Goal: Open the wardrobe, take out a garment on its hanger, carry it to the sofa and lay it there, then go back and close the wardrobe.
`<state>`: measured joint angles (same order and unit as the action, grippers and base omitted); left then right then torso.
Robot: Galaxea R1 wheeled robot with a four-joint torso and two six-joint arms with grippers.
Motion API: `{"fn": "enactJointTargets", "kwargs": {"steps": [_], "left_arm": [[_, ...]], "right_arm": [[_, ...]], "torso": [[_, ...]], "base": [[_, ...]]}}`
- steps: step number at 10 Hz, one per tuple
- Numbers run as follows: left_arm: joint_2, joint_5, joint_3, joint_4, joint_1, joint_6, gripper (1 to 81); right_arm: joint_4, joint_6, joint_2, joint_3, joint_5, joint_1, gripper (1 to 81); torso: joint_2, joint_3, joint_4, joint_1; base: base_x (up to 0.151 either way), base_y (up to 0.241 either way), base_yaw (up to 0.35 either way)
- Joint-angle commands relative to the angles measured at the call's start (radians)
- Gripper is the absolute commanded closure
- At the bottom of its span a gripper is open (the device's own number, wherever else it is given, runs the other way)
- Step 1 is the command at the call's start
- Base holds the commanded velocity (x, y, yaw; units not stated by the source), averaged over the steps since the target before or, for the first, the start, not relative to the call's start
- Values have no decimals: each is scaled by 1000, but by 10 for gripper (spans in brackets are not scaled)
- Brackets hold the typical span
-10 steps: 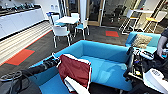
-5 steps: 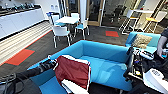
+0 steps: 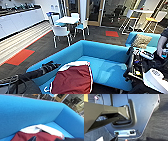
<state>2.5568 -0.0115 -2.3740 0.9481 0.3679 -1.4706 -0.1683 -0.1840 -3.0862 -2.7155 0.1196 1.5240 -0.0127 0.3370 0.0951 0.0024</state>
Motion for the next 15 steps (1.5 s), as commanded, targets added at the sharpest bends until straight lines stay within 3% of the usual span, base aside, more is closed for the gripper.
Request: {"fn": "enactJointTargets", "kwargs": {"steps": [1,4,8,12,15], "left_arm": [[17,-21,4,103,-70,1,10],[91,-18,117,277,88,1,10],[90,-13,292,495,315,1,10],[91,27,283,676,532,1,10],[80,68,249,742,610,0,10]], "right_arm": [[-8,3,-5,7,-63,0,10],[-7,1,-5,7,-63,-4,10],[-4,1,-5,7,-63,-14,10],[-4,1,-7,7,-64,-27,10],[-5,1,-5,7,-64,-29,10]], "torso": [[0,0,0,0],[0,0,0,0],[0,0,0,0],[0,0,0,0],[-1,-1,0,-1]], "base": [[0,0,0],[0,0,0],[0,0,0],[0,0,0],[0,0,0]]}}
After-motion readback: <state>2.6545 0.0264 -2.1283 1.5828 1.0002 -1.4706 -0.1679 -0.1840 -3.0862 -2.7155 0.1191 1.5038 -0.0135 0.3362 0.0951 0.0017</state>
